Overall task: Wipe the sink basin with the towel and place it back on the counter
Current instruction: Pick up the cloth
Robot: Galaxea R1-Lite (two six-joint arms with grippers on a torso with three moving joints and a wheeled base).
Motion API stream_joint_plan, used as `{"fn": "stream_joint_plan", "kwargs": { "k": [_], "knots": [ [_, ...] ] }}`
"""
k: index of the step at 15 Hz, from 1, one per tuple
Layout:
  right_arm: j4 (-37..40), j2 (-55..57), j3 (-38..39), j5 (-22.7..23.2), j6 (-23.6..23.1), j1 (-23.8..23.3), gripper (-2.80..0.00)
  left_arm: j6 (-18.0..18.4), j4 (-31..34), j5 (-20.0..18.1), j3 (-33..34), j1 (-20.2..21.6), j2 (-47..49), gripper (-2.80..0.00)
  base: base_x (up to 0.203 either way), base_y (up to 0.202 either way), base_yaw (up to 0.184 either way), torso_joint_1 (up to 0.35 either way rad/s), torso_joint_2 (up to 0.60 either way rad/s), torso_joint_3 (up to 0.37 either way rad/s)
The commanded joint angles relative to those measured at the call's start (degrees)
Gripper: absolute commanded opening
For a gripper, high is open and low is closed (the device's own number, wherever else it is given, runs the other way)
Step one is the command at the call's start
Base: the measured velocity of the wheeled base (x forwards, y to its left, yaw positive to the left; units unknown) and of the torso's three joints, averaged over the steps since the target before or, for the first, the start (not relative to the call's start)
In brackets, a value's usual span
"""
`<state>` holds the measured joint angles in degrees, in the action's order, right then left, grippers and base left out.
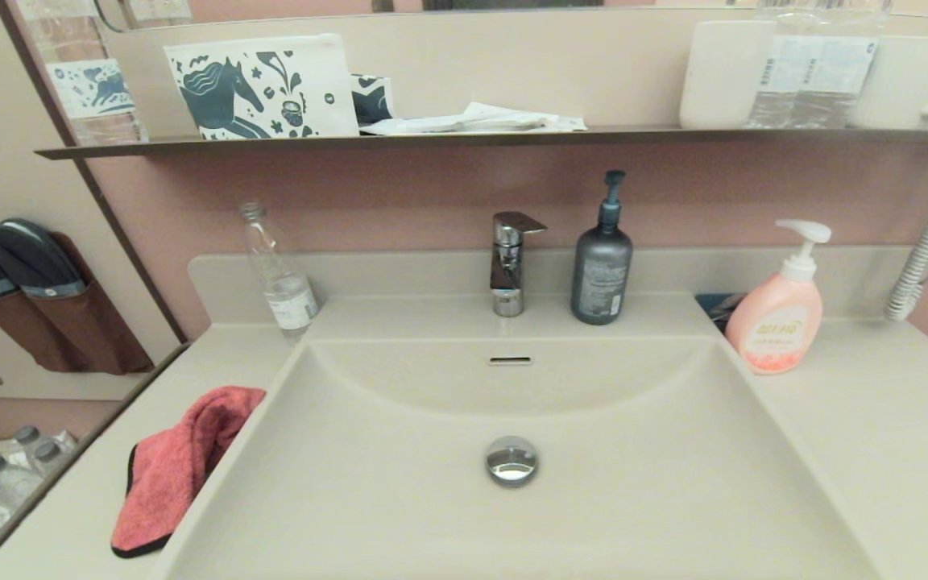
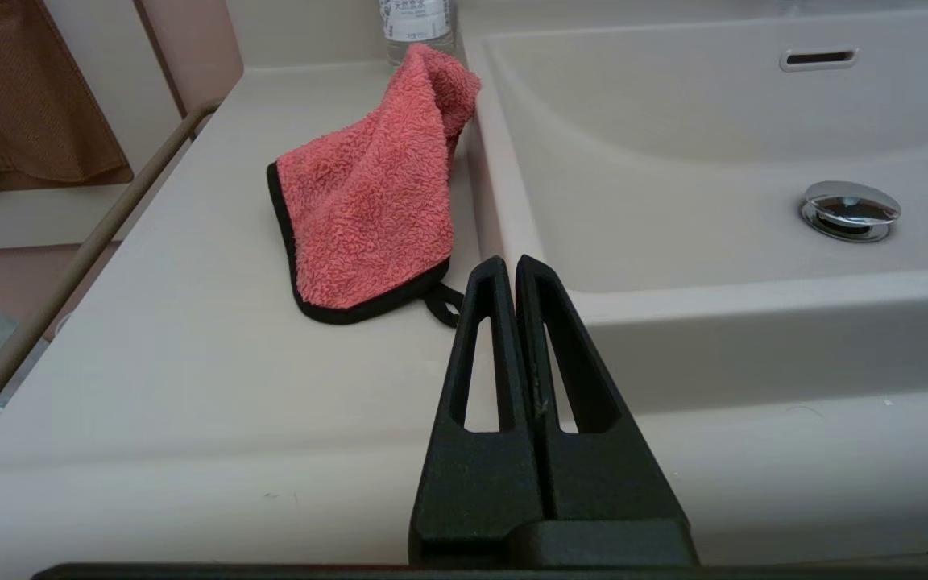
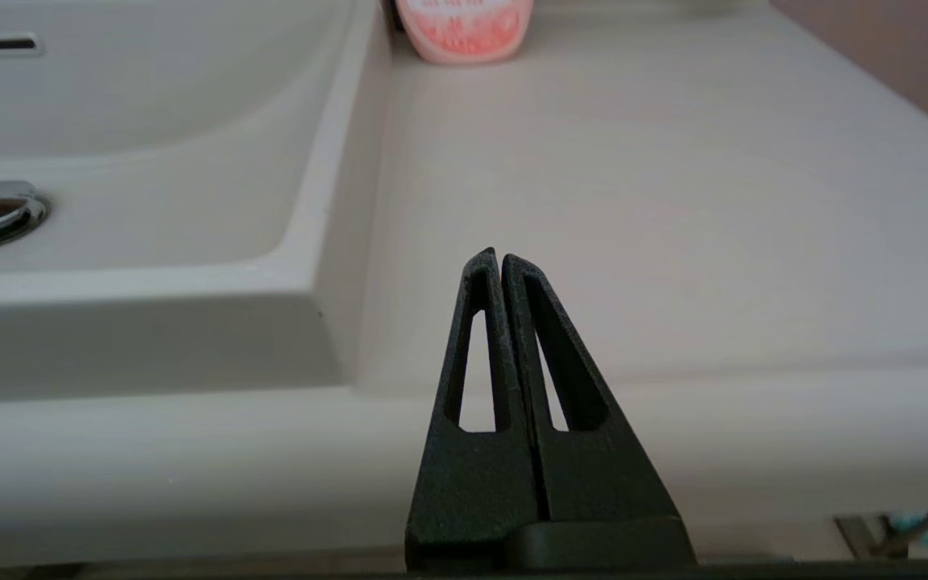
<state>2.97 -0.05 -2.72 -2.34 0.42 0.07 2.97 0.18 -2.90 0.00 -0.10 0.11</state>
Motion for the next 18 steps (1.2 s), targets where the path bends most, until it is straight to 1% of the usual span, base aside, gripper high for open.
{"fn": "stream_joint_plan", "kwargs": {
  "k": [1,11,13,18],
  "knots": [
    [-2.0,0.0,2.3,0.5,-0.9,0.0,-2.8,0.0,0.0,0.0,0.0,0.0,0.0,-2.8,0.0,0.0,0.0,0.0,0.0,0.0],
    [-2.9,0.1,2.7,0.8,-0.5,0.0,-2.8,0.0,0.0,0.0,0.0,0.0,0.0,-2.8,0.0,0.0,0.0,0.0,0.0,0.0],
    [-3.0,0.0,2.7,0.8,0.8,0.0,-2.8,0.0,0.0,0.0,0.0,0.0,0.0,-2.8,0.0,0.0,0.0,0.0,0.0,0.0],
    [-3.0,0.0,2.7,0.8,1.0,0.0,-2.8,0.0,0.0,0.0,0.0,0.0,0.0,-2.8,0.0,0.0,0.0,0.0,0.0,0.0]
  ]
}}
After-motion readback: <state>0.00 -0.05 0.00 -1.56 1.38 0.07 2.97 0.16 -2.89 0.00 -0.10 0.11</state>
